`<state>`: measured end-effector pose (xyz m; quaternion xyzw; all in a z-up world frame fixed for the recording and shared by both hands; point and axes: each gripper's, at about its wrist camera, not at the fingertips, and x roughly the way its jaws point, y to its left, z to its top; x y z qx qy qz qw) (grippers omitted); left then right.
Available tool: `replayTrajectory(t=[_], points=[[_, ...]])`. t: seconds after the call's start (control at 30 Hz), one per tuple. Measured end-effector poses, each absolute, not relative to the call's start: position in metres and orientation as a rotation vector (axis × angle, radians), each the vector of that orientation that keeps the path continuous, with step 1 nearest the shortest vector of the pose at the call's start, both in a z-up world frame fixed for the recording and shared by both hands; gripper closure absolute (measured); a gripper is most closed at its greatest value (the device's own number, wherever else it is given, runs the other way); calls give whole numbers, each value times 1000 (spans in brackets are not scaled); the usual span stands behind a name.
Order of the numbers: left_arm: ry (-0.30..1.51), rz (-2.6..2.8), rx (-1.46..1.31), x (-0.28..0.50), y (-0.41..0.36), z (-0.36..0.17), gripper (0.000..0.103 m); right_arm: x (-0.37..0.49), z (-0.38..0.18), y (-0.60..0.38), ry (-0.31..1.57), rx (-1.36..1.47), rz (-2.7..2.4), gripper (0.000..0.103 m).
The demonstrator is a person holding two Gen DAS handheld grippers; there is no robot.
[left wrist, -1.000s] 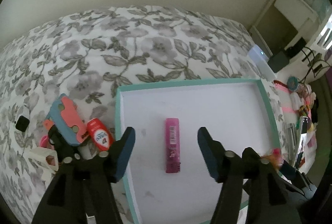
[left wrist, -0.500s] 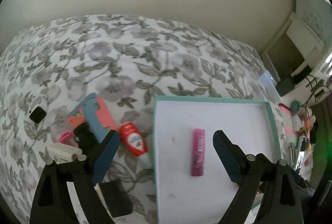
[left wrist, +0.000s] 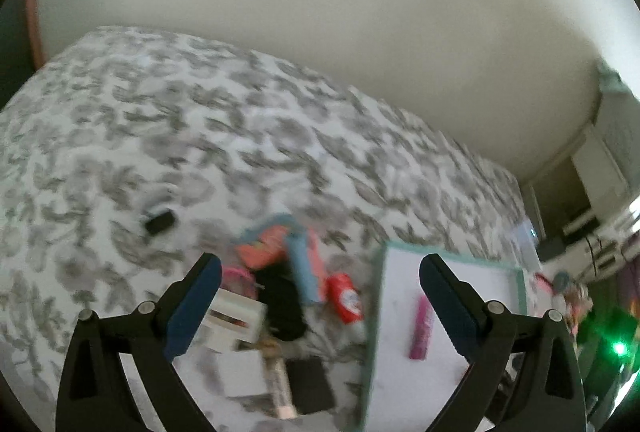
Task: Organize rigid objects
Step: 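Place the glue stick in the tray with the left gripper while the right places the figure, then return both tools to the item cluster beside the tray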
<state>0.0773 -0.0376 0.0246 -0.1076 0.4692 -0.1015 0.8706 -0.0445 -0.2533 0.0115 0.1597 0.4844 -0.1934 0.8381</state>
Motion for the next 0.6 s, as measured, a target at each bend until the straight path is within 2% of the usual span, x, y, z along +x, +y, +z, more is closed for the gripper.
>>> replayTrajectory(t=[0.23,0.6], points=[[982,-28,-62,74,-3,39,4,-35,21,-213,999,333,-275,0],[1136,30,-69,63,30,-3,4,-25,6,-164,1070,303,-103,0]])
